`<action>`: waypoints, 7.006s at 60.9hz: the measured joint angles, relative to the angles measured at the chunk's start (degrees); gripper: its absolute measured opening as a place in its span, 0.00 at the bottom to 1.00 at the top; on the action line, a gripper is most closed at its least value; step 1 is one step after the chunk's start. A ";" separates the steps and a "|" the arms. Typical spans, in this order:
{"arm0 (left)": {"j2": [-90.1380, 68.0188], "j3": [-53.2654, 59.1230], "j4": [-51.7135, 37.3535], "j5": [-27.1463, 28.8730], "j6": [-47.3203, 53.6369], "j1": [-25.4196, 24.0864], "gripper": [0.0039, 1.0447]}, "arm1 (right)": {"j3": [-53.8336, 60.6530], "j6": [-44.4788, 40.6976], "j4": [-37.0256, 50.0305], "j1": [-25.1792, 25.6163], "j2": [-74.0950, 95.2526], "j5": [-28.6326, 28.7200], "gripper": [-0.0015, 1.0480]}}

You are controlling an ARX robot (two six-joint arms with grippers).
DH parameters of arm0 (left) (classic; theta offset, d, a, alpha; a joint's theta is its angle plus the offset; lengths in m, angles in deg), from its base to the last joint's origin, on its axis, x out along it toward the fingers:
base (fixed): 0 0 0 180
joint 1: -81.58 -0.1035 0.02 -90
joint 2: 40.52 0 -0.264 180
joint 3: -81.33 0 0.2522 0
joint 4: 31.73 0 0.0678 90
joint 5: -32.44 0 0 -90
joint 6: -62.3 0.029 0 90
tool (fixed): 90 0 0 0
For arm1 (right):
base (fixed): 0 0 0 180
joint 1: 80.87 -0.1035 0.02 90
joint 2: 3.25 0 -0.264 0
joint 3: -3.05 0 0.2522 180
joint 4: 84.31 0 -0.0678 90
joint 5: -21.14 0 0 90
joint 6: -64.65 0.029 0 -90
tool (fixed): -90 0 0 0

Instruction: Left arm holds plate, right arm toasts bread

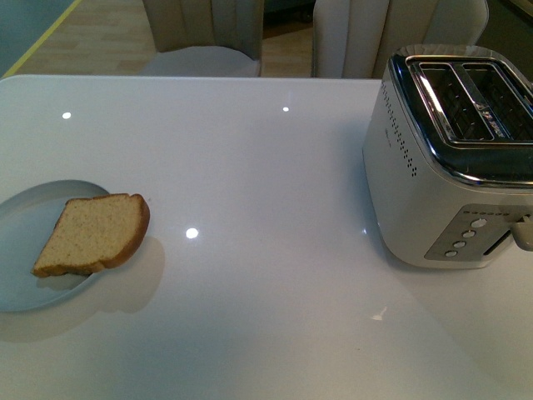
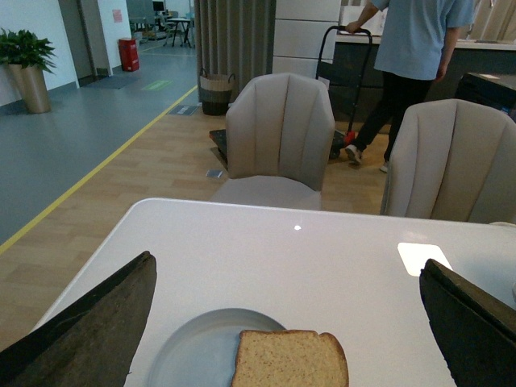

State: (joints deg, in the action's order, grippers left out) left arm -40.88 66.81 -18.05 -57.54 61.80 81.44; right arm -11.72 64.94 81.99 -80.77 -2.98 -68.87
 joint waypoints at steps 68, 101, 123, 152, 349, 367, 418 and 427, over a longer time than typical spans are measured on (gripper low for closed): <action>-33.27 -11.56 0.26 -27.34 -18.82 -15.10 0.93 | 0.00 0.00 0.00 0.00 0.00 0.00 0.92; -113.33 -31.82 -36.35 -20.81 -6.05 -24.33 0.93 | 0.00 -0.02 0.00 0.00 0.00 0.00 0.92; -130.01 -36.96 -41.00 -17.68 -5.86 -24.20 0.93 | 0.00 0.00 0.00 0.00 0.00 0.00 0.92; -135.62 -41.81 -41.29 -15.30 -6.49 -21.97 0.93 | 0.00 -0.02 0.00 0.00 0.00 0.00 0.92; -88.17 -45.27 -7.50 -12.41 -42.93 14.34 0.02 | -22.12 34.14 -5.95 -7.63 45.92 12.52 0.92; -88.17 -45.29 -7.41 -12.90 -43.41 14.45 0.02 | -29.29 53.37 15.67 -16.44 63.60 17.27 0.92; -88.17 -45.62 -6.75 -13.55 -44.39 14.99 0.02 | -37.68 57.18 21.11 -19.43 78.77 15.23 0.41; -88.15 -45.62 -6.64 -13.55 -44.57 14.99 0.02 | -37.68 57.79 21.55 -19.50 78.73 15.28 0.13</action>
State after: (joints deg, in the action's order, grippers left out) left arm -129.03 21.20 -24.69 -71.10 17.24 96.43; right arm -49.41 122.73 103.54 -100.26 75.75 -53.59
